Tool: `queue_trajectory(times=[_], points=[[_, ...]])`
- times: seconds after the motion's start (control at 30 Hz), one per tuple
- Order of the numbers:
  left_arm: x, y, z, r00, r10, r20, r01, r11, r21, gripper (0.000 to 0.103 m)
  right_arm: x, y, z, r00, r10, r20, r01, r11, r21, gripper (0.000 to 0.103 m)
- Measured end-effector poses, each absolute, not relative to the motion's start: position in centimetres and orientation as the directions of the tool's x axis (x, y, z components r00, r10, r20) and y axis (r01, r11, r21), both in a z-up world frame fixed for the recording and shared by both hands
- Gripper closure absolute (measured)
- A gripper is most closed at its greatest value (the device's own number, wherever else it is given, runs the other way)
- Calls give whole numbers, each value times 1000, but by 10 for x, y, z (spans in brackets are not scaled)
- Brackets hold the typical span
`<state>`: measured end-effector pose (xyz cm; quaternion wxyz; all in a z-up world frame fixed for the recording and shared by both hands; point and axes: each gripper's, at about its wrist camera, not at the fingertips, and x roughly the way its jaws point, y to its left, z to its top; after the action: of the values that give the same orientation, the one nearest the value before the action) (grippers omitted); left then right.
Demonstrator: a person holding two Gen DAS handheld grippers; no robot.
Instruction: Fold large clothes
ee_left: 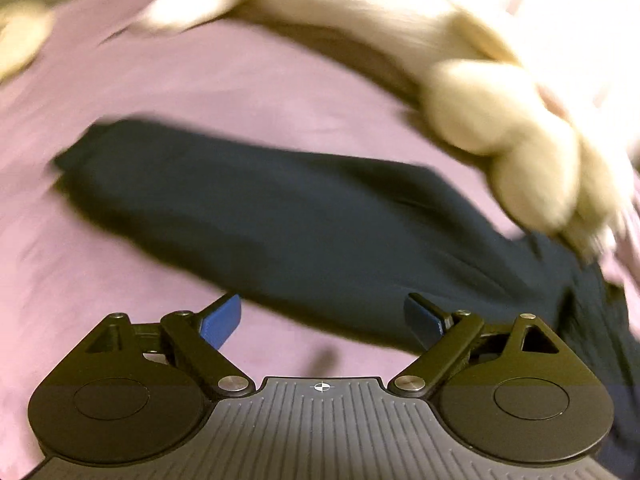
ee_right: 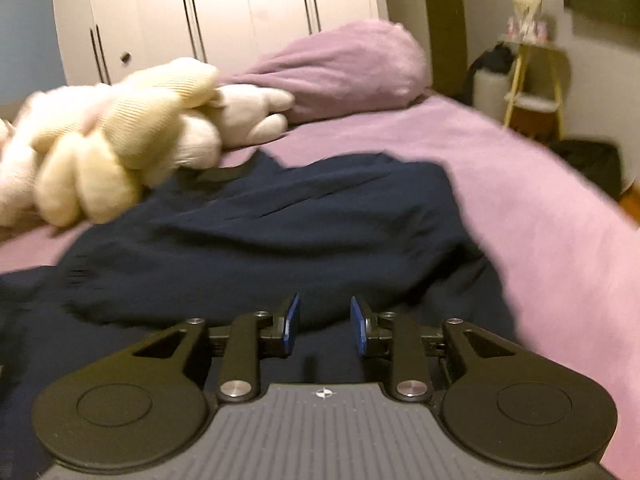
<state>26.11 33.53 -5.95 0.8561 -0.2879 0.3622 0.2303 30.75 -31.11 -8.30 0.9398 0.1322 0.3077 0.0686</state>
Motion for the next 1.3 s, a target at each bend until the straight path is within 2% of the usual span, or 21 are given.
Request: queue_trajectory(times=[0.17, 0.27, 0.37, 0.43, 0.5, 0.6, 0.7, 0.9, 1.13, 1.23, 1.3], points=[[242, 392, -83, 616, 204, -761, -702, 580, -413, 16, 287, -292, -91, 761, 262, -593, -58, 939, 340, 76], [239, 413, -93, 638, 201, -743, -713, 519, -472, 25, 283, -286, -92, 747, 276, -605, -56, 933, 357, 76], [240, 423, -100, 650, 210, -730, -721, 473, -506, 40, 280, -282, -90, 749, 262, -608, -55, 940, 337, 76], [240, 426, -101, 650, 217, -729, -727, 456, -513, 63, 278, -277, -89, 748, 258, -611, -59, 944, 326, 76], [241, 431, -104, 651, 200, -732, -727, 442, -525, 80, 277, -275, -90, 745, 250, -618, -56, 947, 316, 76], [238, 434, -105, 668, 184, -721, -716, 424, -555, 91, 276, -276, -91, 739, 252, -625, -50, 946, 322, 76], [240, 426, -98, 681, 201, -704, -699, 466, -543, 94, 275, -276, -92, 738, 241, -631, -46, 950, 309, 76], [261, 374, -40, 741, 221, -634, -555, 732, -394, 94, 274, -284, -91, 747, 233, -622, -42, 951, 305, 76], [311, 215, 18, 848, -58, -526, -104, 956, -273, 95, 268, -293, -86, 765, 239, -598, -38, 944, 328, 76], [329, 137, 8, 828, -160, -538, 60, 978, -198, 94, 263, -295, -82, 773, 248, -584, -44, 939, 341, 76], [339, 93, -14, 796, -179, -578, 103, 981, -162, 91, 261, -298, -80, 778, 253, -576, -47, 937, 347, 76]])
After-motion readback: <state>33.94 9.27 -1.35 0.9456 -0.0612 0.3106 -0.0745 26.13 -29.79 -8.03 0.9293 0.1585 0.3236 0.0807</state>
